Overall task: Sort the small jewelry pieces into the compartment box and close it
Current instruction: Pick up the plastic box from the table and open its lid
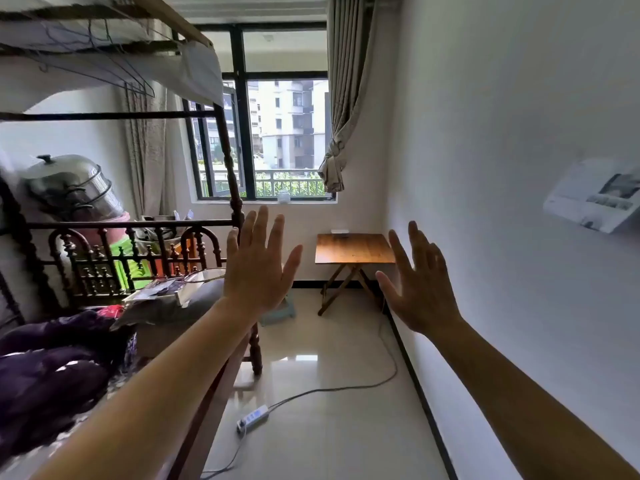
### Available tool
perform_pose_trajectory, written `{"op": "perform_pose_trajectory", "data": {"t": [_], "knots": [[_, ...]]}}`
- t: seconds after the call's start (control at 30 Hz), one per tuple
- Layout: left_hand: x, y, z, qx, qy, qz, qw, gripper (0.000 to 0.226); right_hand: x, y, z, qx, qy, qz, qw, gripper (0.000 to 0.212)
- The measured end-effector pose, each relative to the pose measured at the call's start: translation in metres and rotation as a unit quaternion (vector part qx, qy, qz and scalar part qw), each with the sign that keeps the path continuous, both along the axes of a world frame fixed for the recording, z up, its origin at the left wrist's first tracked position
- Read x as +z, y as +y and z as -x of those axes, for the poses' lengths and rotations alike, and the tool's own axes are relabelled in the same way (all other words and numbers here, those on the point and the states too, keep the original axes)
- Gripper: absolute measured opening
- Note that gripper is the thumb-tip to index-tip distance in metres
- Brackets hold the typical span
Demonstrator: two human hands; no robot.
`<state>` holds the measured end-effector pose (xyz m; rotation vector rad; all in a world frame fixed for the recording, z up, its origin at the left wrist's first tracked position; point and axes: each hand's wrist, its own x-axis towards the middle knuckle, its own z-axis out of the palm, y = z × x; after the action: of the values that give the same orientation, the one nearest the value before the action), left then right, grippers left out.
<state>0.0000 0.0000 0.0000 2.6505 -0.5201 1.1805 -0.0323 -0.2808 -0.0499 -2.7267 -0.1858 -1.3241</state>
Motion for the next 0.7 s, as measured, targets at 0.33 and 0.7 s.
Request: {"op": "perform_pose_trajectory", "data": {"t": [0.33,0.7], "knots": [[-0.015,-0.029,-0.172,-0.016,0.026,0.020,0.999,0.071,-0.014,-0.022,-0.145,-0.013,0.019,-0.011,1.000,0.075],[-0.030,-0.079,-0.381,0.032,0.059,0.001,0.998,0.072,-0.030,-0.085,-0.387,0.012,0.071,-0.051,0.996,0.078]]}}
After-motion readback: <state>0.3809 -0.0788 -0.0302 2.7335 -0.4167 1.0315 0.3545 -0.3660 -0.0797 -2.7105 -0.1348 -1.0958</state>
